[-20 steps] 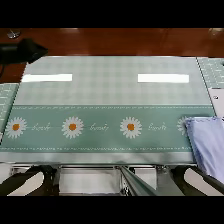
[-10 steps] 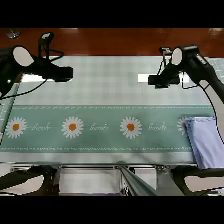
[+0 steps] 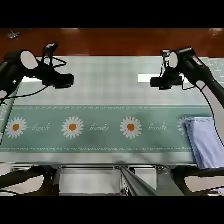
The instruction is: Fold the shirts.
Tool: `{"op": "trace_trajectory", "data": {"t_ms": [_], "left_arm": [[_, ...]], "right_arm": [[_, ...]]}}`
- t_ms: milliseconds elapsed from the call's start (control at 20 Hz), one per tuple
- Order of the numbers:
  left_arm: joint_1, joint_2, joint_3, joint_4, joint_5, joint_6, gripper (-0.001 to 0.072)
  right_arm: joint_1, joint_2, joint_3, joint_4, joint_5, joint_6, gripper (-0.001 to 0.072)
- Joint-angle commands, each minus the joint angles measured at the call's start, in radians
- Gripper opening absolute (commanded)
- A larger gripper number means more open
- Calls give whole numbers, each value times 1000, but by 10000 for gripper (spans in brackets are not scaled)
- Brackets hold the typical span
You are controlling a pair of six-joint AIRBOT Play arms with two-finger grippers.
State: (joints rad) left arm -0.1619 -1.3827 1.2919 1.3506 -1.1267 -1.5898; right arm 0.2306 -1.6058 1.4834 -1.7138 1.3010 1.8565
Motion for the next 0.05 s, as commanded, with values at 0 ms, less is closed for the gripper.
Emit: {"op": "trace_trajectory", "data": {"t_ms": [0], "left_arm": [[0, -2, -1, 3, -8, -2, 23]], "right_arm": [[1, 0, 0, -5, 2, 3, 18]]}}
